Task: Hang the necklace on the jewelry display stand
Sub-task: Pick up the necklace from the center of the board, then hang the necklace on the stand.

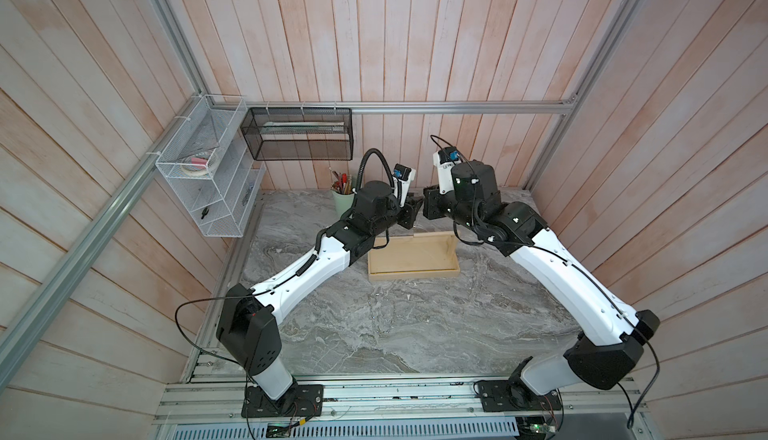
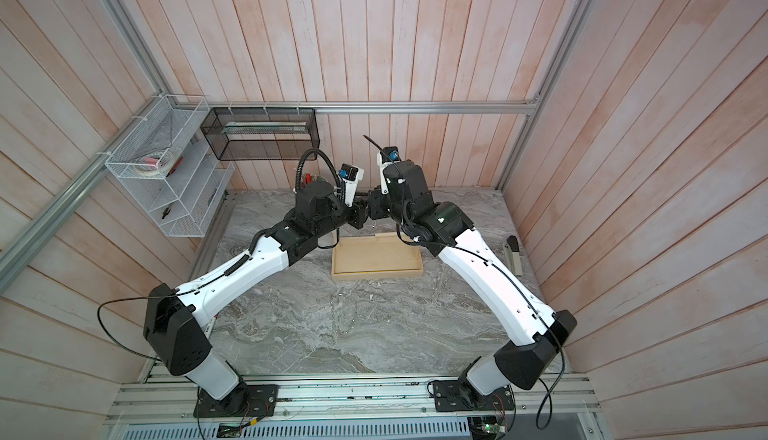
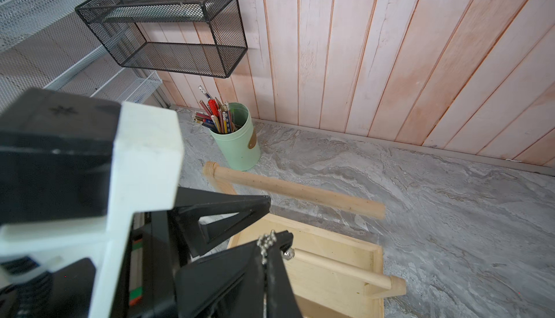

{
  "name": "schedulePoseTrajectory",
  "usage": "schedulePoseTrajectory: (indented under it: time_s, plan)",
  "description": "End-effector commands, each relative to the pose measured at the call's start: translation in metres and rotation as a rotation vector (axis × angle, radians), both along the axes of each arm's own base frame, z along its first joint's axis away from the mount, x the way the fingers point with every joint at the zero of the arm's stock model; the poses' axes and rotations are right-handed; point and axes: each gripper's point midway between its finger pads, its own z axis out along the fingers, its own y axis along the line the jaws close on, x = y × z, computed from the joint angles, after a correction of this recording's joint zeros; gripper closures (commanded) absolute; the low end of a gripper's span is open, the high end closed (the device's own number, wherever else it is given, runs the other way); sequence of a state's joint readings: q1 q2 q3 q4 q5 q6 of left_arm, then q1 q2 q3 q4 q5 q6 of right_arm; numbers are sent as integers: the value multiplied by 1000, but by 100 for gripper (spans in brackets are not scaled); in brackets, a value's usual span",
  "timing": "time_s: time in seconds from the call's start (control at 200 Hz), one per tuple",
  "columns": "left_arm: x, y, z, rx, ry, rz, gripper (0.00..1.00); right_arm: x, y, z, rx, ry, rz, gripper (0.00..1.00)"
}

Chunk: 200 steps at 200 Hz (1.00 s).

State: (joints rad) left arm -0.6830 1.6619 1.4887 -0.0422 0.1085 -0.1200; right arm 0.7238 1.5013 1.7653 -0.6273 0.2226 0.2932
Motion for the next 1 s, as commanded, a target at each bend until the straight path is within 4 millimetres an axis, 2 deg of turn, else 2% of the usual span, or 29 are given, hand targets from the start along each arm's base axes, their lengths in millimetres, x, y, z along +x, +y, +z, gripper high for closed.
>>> schedulePoseTrajectory:
  time_s: [0.0,0.15,0.3,0.375,0.605,0.775,0.995]
  plan:
    - [0,-9,9,-12,-18,-33,64,-1,1,13,16,-31,13,100]
    - [4,-15,9,-8,-21,-44,64,2,1,15,13,-40,13,100]
    - [7,-21,16,-10,-37,-62,91,7,-5,13,18,-41,2,100]
    - [9,-24,19,-12,-42,-70,100,12,-11,8,22,-36,-7,100]
    - [17,-29,23,-11,-52,-65,100,38,-37,0,28,-46,-56,100]
    - [29,-40,26,18,-58,-77,100,59,-60,-20,10,-36,-110,100]
    - [48,-61,17,57,-23,-106,100,80,-88,-41,28,-30,-179,100]
